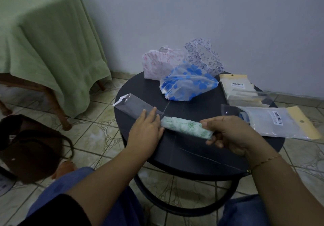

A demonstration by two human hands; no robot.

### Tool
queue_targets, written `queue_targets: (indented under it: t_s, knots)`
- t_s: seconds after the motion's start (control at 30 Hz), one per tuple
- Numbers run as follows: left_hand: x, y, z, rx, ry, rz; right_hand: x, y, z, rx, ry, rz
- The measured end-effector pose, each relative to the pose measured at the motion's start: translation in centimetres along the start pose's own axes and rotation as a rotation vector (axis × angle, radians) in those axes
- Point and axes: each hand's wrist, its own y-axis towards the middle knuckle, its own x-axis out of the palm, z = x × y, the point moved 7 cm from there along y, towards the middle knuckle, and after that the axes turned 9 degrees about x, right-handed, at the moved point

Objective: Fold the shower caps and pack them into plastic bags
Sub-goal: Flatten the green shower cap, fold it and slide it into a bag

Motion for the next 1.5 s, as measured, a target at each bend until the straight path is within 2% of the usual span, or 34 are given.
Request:
queue_targets:
  t_s: [0.33,0.53,0.67,0.8,0.87,1.07,1.17,1.3,1.5]
  knots:
    - [0.2,-0.1,0.9,0.149,-0.014,0.120,3.5,1.5,1.2,0.016,0.040,0.001]
    - [0.0,-0.2,2.4,0.237,0.006,0.155,5.6,2.6,1.4,-0.057,0.067,0.141]
    - [0.2,-0.4,2.3,0.208,-0.007,0.125,6.6,2.8,0.7,-0.168,-0.080,0.208]
    - [-0.1,-0.2,0.7,0.117,-0.051,0.093,7.5,2.5,-0.7,-0.256,-0.469,0.011]
    - [-0.5,-0.4,0.6,0.144,-0.040,0.110,7.6,2.6,-1.2,-0.320,-0.603,0.045]
    - [-0.5,-0.2,0.7,0.213,0.012,0.177,8.8,4.3,-2.4,-0.522,-0.591,0.295]
    - [-0.4,0.1,0.2,0.212,0.013,0.185,10.1,5.6,-2.8,-0.551,-0.615,0.282]
    - [-0.4,1.3,-2.1,0.179,-0.238,0.130,12.1,7.9,-3.2,-0.562,-0.742,0.235]
    - [-0.4,3.4,-7.8,-0.026,-0.463,0.144,15.7,11.4,-5.4,-0.589,-0.785,0.256]
